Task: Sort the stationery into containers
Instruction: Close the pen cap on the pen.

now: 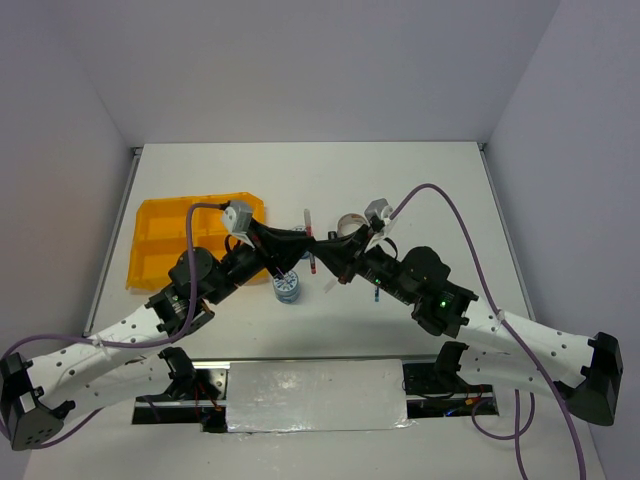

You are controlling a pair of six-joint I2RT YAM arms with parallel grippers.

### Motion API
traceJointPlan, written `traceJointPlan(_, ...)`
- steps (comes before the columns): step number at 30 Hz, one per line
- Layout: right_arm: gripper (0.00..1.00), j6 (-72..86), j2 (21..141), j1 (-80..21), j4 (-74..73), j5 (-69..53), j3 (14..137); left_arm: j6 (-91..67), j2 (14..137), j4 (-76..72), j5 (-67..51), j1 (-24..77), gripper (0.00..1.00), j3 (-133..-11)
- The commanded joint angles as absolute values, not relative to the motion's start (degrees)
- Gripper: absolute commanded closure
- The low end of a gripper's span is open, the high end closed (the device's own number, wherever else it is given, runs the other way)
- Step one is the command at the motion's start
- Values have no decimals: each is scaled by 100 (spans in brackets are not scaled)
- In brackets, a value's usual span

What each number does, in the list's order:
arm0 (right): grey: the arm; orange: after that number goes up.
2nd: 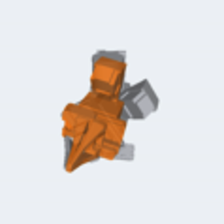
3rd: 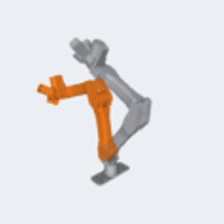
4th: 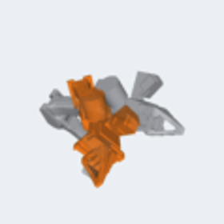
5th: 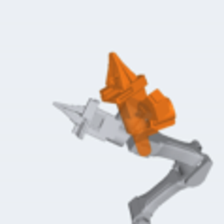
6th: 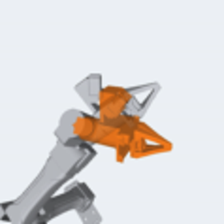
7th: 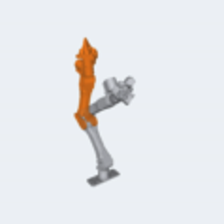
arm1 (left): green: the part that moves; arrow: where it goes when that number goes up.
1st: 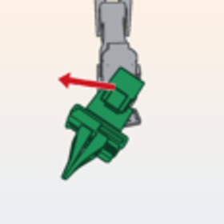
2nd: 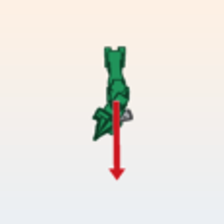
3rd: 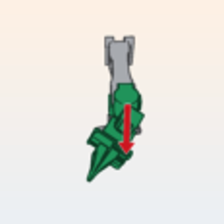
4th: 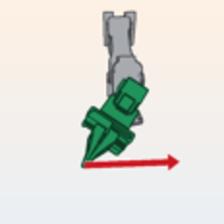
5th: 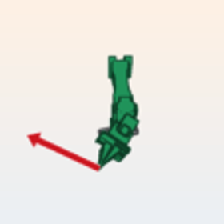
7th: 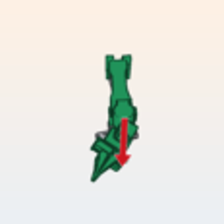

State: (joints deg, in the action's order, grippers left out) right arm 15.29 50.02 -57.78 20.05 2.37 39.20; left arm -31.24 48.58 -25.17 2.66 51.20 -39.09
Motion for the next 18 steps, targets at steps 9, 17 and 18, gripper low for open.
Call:
traceJointPlan(9,100,1521,4948,-5818,2347,53,3955,-2883,4913,-3014,44,5142,92,-3902)
traceJointPlan(17,67,1389,4983,-5810,2031,-237,4008,-2699,4887,-3190,-430,5150,100,-3867)
traceJointPlan(18,65,1380,5001,-5818,2004,-255,4008,-2681,4887,-3217,-518,5150,100,-3867)
